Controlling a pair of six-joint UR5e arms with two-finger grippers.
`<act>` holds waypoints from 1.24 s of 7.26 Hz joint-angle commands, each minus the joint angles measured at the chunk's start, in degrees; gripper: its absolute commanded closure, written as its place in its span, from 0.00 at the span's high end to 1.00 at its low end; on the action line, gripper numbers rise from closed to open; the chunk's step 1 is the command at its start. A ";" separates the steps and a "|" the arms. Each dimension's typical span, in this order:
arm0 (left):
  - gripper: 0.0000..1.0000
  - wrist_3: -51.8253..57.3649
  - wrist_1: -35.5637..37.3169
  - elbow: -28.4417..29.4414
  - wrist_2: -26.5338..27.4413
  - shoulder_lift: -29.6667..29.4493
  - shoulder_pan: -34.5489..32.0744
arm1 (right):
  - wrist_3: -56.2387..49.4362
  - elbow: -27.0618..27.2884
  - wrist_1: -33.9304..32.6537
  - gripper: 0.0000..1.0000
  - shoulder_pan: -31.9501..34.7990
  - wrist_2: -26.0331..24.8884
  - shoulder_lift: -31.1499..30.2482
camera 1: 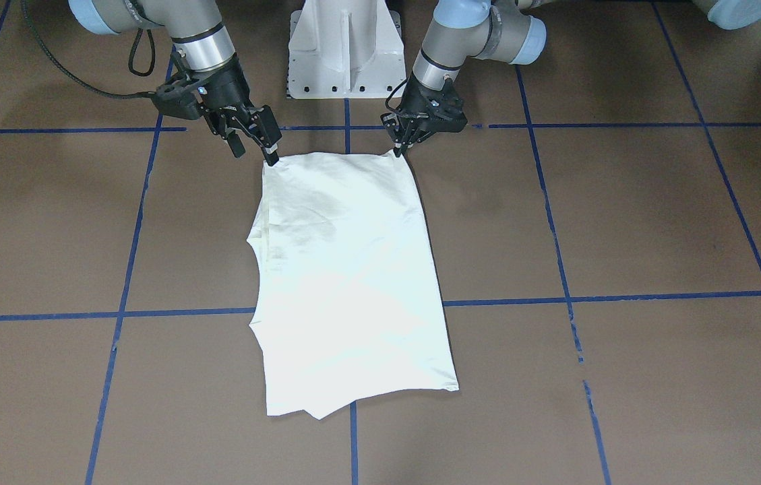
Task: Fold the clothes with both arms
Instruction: 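Move the right gripper to the shirt's near corner beside the left gripper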
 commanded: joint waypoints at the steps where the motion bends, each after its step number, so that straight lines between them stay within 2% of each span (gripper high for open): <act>1: 0.00 -0.07 0.00 -0.15 0.02 -0.10 0.01 | 7.23 -1.15 -7.23 0.87 -3.84 -1.84 3.16; 2: 0.00 -0.07 0.00 -0.33 0.02 -0.10 0.01 | 11.18 -4.29 -6.82 0.89 -5.61 -4.82 4.74; 5: 0.00 -0.24 -0.09 -0.68 0.02 -0.10 0.01 | 11.93 -9.13 -6.90 0.90 -6.94 -5.81 5.46; 9: 0.00 -0.25 -0.17 -0.59 -0.07 -0.01 0.09 | -0.27 -10.64 -6.64 0.93 -4.13 -6.43 5.37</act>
